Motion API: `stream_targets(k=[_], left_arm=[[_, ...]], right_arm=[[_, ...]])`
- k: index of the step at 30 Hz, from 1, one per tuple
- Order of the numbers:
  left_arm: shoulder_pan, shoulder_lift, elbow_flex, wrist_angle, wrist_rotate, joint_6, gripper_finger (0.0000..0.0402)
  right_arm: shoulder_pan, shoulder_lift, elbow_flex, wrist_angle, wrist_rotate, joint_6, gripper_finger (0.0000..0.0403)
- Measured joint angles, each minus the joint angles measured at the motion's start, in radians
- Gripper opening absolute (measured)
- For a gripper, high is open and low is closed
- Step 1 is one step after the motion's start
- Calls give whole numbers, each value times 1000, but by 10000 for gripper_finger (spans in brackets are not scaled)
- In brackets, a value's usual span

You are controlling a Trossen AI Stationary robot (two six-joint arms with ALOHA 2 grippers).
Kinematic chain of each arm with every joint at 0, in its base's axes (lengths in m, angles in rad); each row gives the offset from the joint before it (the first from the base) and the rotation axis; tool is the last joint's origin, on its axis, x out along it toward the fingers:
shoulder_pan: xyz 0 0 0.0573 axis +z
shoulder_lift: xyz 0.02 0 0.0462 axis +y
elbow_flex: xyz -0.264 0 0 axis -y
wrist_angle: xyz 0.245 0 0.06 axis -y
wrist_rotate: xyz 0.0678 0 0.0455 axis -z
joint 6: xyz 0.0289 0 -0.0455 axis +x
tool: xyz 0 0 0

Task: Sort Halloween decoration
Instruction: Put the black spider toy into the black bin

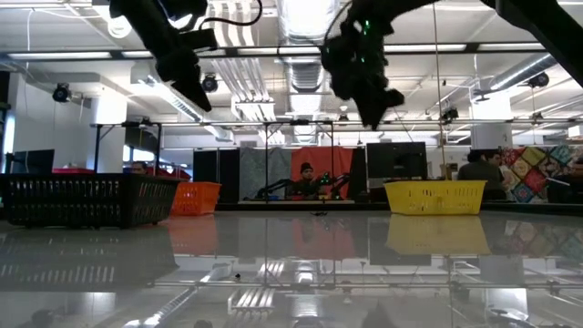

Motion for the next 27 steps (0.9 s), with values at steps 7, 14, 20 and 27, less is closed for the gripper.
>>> stream_targets(k=[7,14,20,27], left_arm=[[2,-34,61,-41,0,37,118],[8,-41,125,-95,0,55,118],[8,-54,137,-180,0,80,118],[10,-89,119,-246,0,79,118]], right_arm=[[2,0,246,75,-2,52,125],[4,-3,297,87,0,73,123],[66,82,257,121,0,79,123],[152,185,203,133,20,91,123]])
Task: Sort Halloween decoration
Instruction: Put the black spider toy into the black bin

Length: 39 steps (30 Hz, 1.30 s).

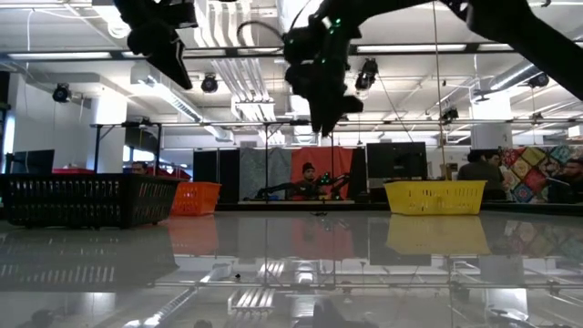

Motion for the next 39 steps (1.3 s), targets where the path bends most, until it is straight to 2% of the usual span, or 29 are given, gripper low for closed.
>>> stream_targets(k=[11,18,24,39], left_arm=[[2,-62,-15,-14,0,-1,118],[2,-77,-16,-15,0,5,118],[2,-75,-16,-15,0,6,118],[2,-74,-17,-3,0,4,118]], right_arm=[[20,145,-55,21,15,135,123],[28,214,-55,28,16,137,123],[30,230,-55,77,16,138,123],[32,294,-80,63,2,136,123]])
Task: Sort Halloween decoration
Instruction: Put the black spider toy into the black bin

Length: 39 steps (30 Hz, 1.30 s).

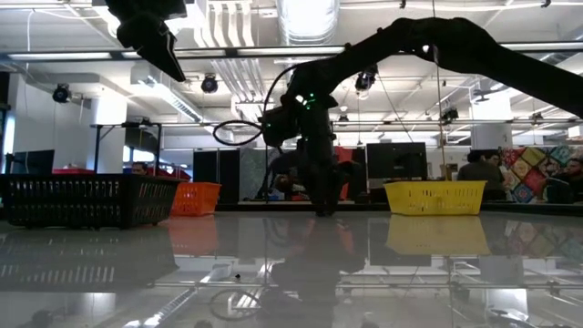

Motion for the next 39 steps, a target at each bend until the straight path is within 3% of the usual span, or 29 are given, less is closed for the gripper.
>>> stream_targets(k=[7,15,26,39], left_arm=[[0,0,0,6,0,-10,118],[0,0,0,28,0,-10,118],[11,0,0,28,-1,-10,118],[104,-2,0,28,-2,9,118]], right_arm=[[4,-2,-76,24,-35,-54,107],[6,-1,-98,37,-47,-77,16],[28,-27,21,10,-31,-88,9],[168,-60,136,86,-43,-14,9]])
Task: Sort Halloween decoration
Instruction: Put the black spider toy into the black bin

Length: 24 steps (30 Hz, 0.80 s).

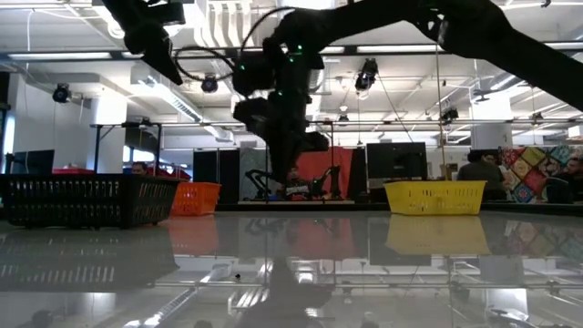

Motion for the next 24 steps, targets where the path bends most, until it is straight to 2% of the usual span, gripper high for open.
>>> stream_targets(k=[15,24], left_arm=[[29,-4,0,1,0,33,118],[29,-5,0,3,1,31,118]], right_arm=[[136,-2,12,480,-30,229,9],[181,25,10,663,-30,331,9]])
